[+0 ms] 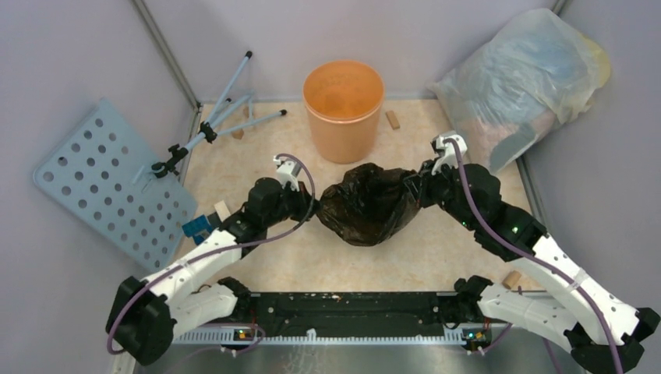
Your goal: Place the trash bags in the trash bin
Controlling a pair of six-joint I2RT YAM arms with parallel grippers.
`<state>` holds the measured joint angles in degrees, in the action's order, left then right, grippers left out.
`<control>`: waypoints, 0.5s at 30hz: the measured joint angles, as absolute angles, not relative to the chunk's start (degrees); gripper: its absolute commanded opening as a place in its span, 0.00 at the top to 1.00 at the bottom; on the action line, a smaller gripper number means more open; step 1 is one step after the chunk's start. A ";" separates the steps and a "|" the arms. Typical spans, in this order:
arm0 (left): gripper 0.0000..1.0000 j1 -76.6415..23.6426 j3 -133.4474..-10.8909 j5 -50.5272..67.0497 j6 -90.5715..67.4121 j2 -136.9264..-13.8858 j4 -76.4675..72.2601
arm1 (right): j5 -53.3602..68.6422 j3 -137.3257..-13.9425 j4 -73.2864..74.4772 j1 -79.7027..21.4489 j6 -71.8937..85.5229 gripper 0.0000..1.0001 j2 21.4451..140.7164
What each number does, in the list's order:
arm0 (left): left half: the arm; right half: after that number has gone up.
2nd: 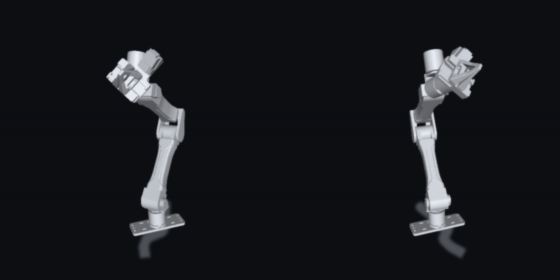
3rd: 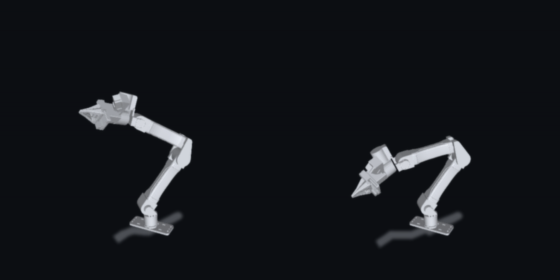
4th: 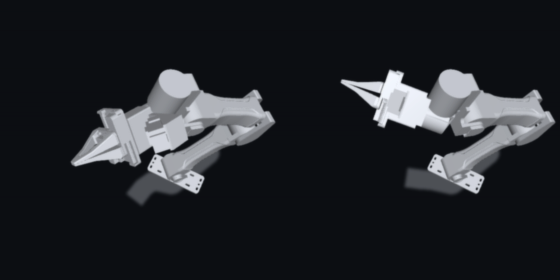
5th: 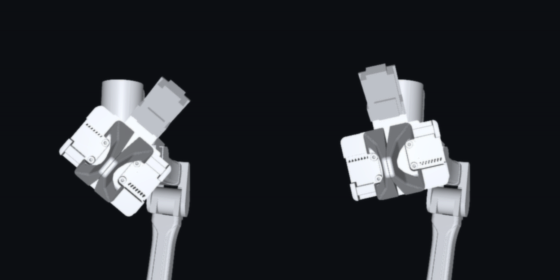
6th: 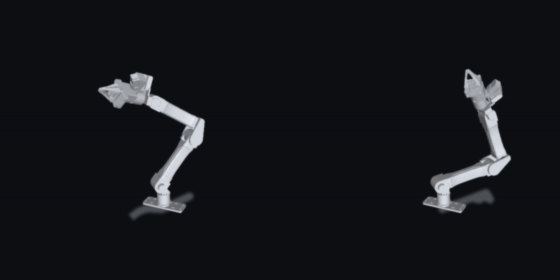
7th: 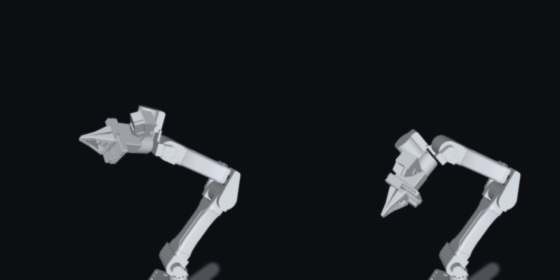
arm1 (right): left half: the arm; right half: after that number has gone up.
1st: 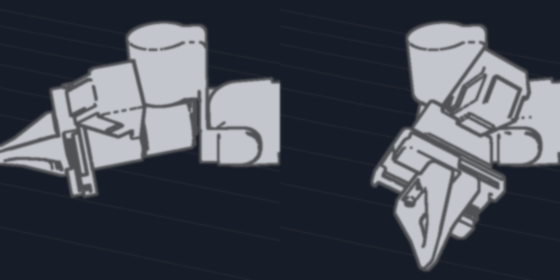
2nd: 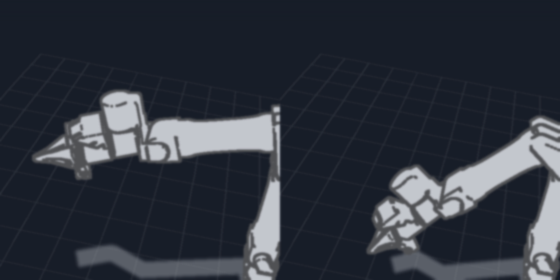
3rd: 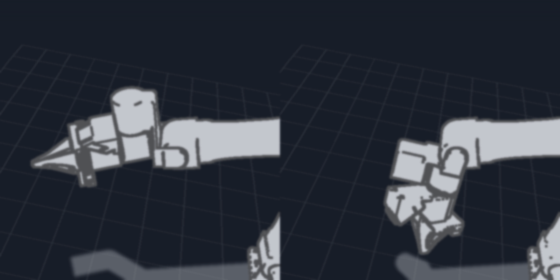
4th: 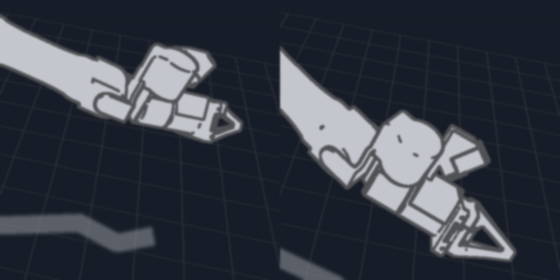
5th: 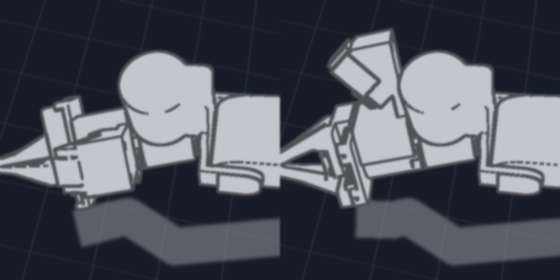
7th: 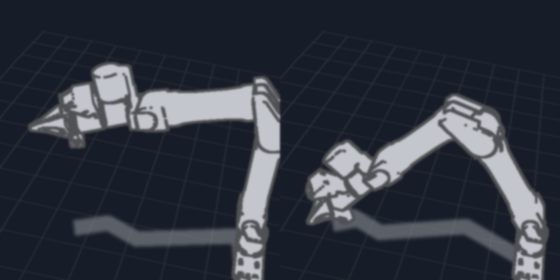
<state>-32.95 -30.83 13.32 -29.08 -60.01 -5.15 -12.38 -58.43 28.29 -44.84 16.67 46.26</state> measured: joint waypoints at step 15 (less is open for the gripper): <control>1.00 -32.71 -49.41 -2.24 -22.68 -38.50 22.13 | -22.87 -57.36 32.88 -44.84 21.21 0.97 37.76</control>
